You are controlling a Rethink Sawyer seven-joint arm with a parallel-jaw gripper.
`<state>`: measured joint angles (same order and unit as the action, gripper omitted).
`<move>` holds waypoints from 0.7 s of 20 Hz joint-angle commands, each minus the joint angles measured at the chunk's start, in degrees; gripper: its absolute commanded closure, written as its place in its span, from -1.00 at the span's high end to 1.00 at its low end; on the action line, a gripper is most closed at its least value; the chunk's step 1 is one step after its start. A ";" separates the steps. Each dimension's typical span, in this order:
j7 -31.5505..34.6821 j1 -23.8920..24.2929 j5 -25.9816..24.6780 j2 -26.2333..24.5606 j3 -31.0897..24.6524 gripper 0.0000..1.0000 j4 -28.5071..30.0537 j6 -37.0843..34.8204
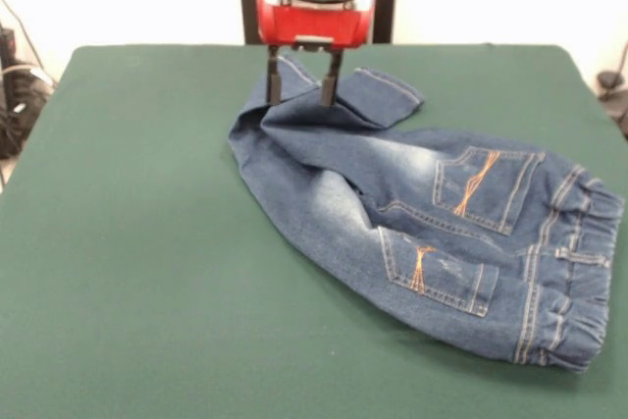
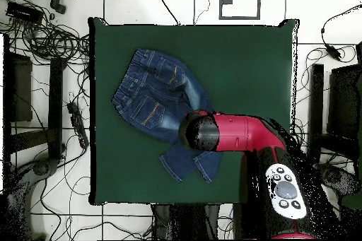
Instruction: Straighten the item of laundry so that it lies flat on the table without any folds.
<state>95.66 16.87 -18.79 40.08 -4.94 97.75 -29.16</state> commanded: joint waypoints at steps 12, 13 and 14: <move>-10.01 -2.22 -14.80 -7.48 -4.07 1.00 -5.82 -14.35; -10.08 -1.61 -14.97 -7.41 -4.60 1.00 -5.59 -14.21; -10.21 -0.76 -15.07 -7.50 -5.37 1.00 -5.41 -13.57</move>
<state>95.66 15.81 -30.49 36.18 -4.96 94.72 -38.07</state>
